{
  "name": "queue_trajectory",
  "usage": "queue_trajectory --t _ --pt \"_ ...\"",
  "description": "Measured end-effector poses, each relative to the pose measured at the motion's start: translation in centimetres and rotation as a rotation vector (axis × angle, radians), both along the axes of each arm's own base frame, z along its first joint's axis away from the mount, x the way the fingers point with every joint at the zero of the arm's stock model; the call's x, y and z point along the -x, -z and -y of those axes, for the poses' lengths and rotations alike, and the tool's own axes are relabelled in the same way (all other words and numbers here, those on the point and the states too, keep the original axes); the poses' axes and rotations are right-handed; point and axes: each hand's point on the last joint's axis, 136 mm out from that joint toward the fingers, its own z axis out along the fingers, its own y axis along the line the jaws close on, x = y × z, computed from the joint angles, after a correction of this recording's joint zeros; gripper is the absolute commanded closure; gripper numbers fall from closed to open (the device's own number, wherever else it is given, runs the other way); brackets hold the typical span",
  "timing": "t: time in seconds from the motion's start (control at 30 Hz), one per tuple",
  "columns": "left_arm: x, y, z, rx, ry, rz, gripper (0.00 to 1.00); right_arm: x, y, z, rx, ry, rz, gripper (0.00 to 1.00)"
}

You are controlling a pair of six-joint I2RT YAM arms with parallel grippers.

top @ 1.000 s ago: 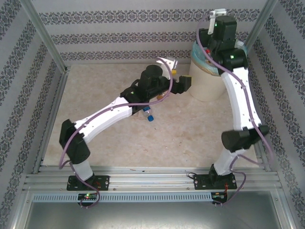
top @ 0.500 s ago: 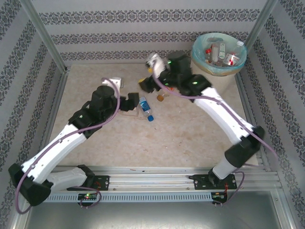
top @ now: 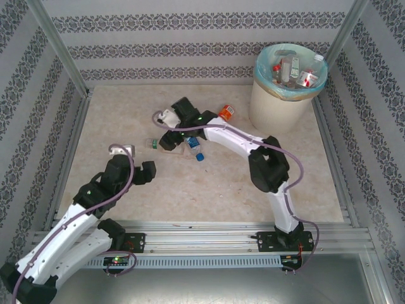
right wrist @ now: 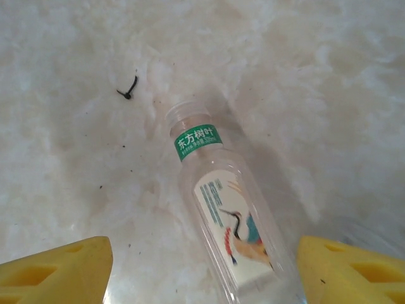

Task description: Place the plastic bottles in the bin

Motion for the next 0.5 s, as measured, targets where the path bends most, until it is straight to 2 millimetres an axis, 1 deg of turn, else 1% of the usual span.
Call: queue_trajectory --t 0.03,0.1,0.2,0.27,0.33,0.4,0.5 --pt "0.3 0.3 -0.3 0.013 -0.017 0.003 0.12 0.0 1.0 -0.4 0.018 -0.006 -0.003 0.14" --pt "0.7 0.8 -0.8 0.033 -0.046 0.006 0.13 0.0 2.7 -1.2 0.053 -0.014 -0.004 0.13" --pt "1.2 1.3 -1.2 0.064 -0.079 0.006 0.13 -1.1 5.1 -1.6 0.117 -0.002 0.008 0.12" --pt "1.5 1.7 -1.3 0.080 -0.091 0.007 0.13 -2.2 5.2 -1.8 0.135 0.011 0.039 0.12" --pt "1.6 1.9 -1.4 0.091 -0.099 0.006 0.13 -2.6 5.2 -1.5 0.151 0.014 0.047 0.14" --pt "1.7 2.0 -1.4 0.093 -0.101 0.003 0.13 -2.3 5.7 -1.1 0.177 0.010 0.037 0.14" --pt "1.6 2.1 -1.4 0.090 -0.101 -0.002 0.12 -1.8 6.4 -0.8 0.209 -0.002 0.027 0.12"
